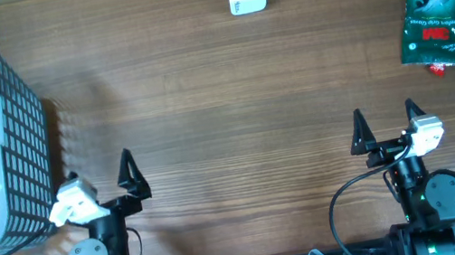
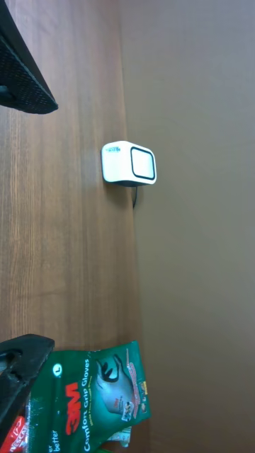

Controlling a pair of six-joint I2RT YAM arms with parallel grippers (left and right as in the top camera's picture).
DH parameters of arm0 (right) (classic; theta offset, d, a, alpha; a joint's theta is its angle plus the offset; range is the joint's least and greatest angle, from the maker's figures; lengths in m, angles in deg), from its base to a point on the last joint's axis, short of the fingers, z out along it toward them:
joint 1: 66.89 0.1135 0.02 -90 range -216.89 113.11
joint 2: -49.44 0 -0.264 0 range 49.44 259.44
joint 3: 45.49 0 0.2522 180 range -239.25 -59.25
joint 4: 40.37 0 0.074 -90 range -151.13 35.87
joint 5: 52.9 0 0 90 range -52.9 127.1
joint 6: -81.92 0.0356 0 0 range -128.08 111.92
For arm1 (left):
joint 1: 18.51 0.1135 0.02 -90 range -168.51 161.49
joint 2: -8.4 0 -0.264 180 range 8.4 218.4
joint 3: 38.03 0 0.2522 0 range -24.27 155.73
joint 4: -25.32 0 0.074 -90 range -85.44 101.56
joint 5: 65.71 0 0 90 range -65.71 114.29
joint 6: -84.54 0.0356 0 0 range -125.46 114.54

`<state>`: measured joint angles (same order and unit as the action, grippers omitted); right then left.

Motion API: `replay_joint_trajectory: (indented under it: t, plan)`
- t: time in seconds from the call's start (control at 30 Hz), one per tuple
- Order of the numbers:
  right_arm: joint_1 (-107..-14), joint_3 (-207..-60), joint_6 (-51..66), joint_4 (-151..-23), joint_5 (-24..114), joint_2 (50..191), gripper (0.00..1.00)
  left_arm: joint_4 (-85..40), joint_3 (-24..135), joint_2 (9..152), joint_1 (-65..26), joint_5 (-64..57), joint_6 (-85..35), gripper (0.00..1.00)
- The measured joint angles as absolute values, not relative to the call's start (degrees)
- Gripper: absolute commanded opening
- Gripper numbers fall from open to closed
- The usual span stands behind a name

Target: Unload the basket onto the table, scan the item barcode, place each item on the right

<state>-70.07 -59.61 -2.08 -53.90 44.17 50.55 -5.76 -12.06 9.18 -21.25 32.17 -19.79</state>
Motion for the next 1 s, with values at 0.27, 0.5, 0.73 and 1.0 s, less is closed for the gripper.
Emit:
replay_joint_trajectory:
  t: [0.27, 0.5, 0.73, 1.0]
  plan:
    - [-70.07, -59.61, -2.08, -53.90, 44.17, 50.55, 1.00, -0.98, -16.92, 9.18, -17.54, 29.70, -13.73, 1.00]
    - [-70.07, -59.61, -2.08, -53.90, 44.17, 50.55, 1.00, 6.89, -23.25, 9.18, -17.36, 28.87, -9.52, 1.00]
    - [-70.07, -59.61, -2.08, -53.90, 44.17, 50.55, 1.00, 7.46, -23.47, 9.18, -17.32, 28.63, -8.23, 1.00]
    - [-70.07, -59.61, -2.08, -53.90, 44.17, 50.55, 1.00, 7.22, -23.47, 9.18, -17.25, 25.39, -2.41, 1.00]
